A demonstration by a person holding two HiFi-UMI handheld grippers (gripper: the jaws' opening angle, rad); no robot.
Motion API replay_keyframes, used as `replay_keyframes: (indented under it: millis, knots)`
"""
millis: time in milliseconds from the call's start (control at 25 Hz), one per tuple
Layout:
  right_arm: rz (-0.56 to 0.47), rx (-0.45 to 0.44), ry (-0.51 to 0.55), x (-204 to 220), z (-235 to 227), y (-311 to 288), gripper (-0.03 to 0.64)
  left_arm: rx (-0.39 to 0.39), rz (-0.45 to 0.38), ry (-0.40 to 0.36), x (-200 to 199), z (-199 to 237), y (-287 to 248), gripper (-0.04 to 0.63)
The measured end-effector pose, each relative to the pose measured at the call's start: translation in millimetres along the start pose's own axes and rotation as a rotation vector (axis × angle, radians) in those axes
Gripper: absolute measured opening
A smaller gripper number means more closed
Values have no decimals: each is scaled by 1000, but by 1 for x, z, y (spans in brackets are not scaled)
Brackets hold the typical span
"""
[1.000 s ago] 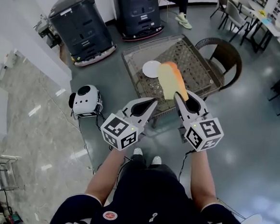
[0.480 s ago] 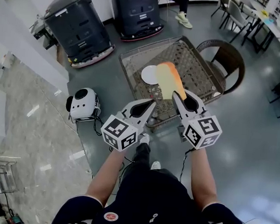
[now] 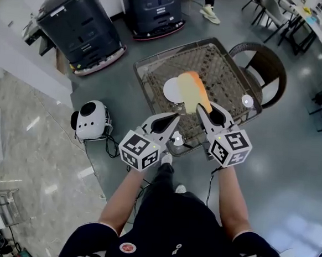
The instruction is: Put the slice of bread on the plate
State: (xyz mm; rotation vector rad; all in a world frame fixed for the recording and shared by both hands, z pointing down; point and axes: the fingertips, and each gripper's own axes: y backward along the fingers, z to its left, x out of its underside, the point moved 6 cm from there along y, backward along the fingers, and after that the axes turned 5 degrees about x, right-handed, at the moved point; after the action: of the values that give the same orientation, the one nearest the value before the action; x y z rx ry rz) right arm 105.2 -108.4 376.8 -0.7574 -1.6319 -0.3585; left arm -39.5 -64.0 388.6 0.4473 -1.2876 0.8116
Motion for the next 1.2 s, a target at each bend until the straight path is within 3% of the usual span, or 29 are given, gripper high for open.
replay_keyframes:
  millis: [560,1200]
  knots:
    - [191,71,-86,62,-32,-114,89,-1,112,48,36,106,-25,6]
    - [420,110,-156,154,-63,-197,89,11,215,129,79,158,-43,6]
